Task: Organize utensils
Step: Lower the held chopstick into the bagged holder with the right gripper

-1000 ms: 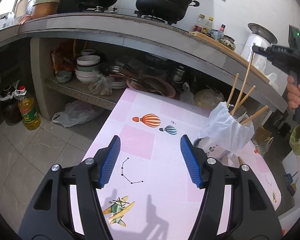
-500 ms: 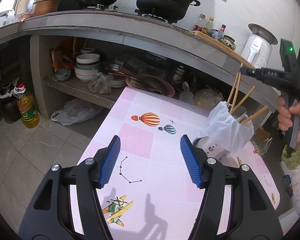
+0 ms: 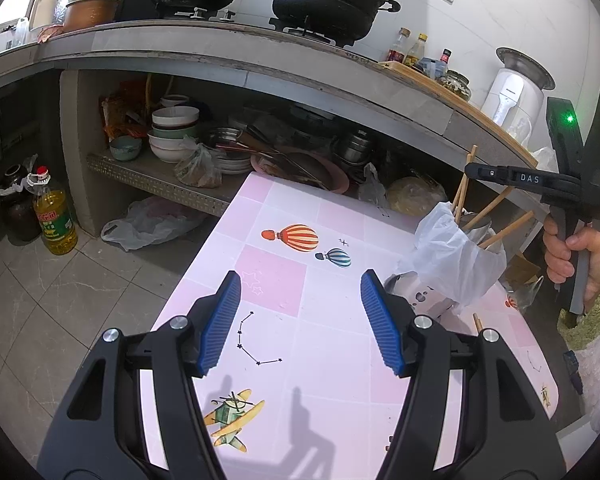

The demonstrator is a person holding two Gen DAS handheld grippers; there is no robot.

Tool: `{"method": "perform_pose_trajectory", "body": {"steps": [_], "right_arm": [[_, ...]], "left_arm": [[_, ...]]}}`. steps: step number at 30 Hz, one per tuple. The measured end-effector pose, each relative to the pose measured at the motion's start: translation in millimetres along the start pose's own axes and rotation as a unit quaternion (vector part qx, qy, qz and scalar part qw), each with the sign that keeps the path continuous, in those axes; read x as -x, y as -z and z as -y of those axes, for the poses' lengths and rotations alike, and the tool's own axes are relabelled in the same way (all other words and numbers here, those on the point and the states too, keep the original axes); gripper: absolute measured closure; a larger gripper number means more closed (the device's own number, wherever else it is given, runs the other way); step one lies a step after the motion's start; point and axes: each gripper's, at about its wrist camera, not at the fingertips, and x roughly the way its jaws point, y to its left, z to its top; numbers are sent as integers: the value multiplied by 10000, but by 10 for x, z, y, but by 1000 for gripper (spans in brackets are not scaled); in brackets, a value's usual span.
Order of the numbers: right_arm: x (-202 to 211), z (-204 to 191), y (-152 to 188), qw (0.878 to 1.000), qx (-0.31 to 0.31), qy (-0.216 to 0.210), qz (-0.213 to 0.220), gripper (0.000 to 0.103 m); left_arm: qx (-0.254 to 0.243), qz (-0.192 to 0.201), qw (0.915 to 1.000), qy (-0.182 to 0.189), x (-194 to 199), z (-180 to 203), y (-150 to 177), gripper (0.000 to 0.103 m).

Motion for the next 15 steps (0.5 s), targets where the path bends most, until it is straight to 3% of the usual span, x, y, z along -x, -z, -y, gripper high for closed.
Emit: {"method": "perform_pose_trajectory", "body": {"steps": [10,12,15], "right_arm": [[155,37,-103,9999,-52,-83,91,94],[240,64,-164,9996,-106,-138,234,85],[308,152,-252,9988,-268,-86,402,82]], "left_arm": [[5,1,10000,16,0,14,19,44],[9,0,10000,20,1,25,27,44],[8,-3,10000,21,1,29,30,44]]}}
